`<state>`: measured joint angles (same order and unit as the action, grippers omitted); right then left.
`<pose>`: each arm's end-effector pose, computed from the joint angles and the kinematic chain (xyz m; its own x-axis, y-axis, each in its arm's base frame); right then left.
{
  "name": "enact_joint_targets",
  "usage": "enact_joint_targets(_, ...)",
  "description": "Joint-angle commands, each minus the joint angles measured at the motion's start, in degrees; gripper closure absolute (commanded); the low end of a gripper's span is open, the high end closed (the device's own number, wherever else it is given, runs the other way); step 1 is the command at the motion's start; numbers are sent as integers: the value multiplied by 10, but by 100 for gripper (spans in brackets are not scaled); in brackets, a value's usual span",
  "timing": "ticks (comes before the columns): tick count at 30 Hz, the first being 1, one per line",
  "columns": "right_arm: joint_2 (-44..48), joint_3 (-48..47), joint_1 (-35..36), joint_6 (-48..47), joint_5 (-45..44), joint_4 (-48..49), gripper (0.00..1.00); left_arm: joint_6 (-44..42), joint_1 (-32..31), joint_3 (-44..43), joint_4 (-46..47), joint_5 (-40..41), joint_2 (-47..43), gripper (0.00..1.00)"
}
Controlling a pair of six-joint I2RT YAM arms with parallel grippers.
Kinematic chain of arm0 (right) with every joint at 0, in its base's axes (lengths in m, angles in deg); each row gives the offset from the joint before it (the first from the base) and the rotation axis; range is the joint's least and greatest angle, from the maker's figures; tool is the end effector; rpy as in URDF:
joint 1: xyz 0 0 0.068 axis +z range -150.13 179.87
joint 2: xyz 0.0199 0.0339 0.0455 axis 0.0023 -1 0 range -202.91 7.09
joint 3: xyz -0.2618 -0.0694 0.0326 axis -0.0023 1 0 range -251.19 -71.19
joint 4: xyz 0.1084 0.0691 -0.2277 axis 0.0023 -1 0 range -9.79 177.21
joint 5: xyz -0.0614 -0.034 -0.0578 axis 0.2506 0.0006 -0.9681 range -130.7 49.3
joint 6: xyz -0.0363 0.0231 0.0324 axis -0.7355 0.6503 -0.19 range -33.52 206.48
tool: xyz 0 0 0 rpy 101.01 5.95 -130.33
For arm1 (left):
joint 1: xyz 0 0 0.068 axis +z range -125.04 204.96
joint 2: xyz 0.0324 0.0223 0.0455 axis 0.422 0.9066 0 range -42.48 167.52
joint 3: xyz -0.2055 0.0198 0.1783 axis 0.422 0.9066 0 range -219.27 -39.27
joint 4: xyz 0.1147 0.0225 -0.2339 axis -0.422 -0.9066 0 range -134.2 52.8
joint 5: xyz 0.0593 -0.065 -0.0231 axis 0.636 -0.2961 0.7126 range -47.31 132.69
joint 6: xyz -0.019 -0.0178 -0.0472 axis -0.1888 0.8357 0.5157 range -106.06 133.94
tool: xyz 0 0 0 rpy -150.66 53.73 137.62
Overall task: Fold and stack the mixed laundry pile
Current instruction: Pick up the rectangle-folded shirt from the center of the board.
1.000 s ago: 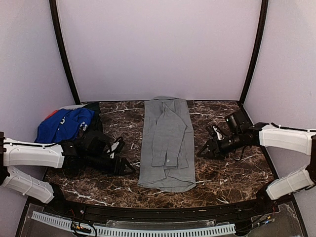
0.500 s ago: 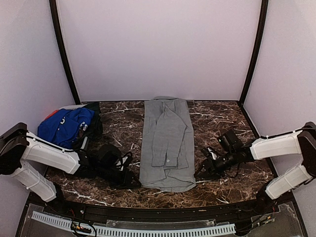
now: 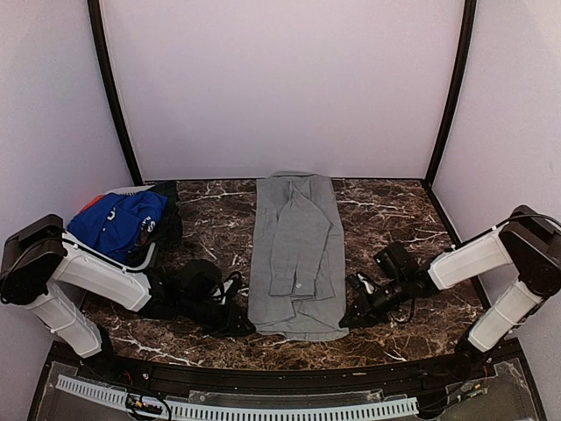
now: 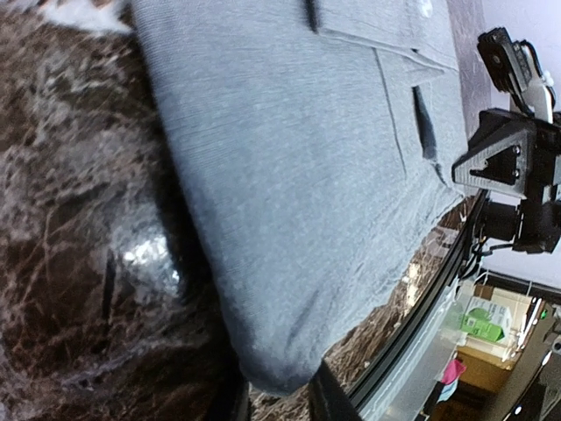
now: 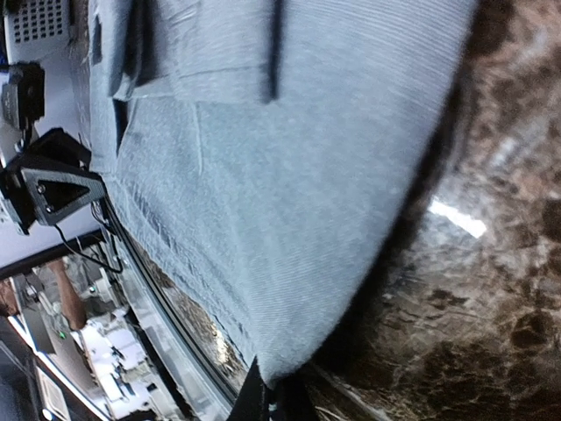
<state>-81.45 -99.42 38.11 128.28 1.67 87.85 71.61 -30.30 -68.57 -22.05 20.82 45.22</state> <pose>0.1717 0.1659 0.1078 -0.9883 -0.1518 0.0111 -0.0884 0.6317 0.7702 0.1412 -0.2269 0.1266 -0.9838 0.0426 -0.1739 0.1606 0.6395 -0.7519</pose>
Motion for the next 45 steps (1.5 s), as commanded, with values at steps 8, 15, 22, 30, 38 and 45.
enact_joint_targets(8,41,22,6,11,8,16,100,-2,-21,18,-20,-3,-32,87)
enact_joint_targets(15,52,30,6,5,-2,2,100,11,-21,33,-78,47,-100,63)
enact_joint_targets(22,45,35,5,6,-1,10,100,15,-20,3,-55,62,-35,64)
enact_joint_targets(30,49,41,5,4,1,7,100,28,-21,-2,1,44,19,82)
enact_joint_targets(38,151,56,20,20,14,-4,100,15,-42,18,-30,9,-64,100)
enact_joint_targets(45,284,38,24,28,-23,-101,100,1,-47,6,-65,27,-150,100)
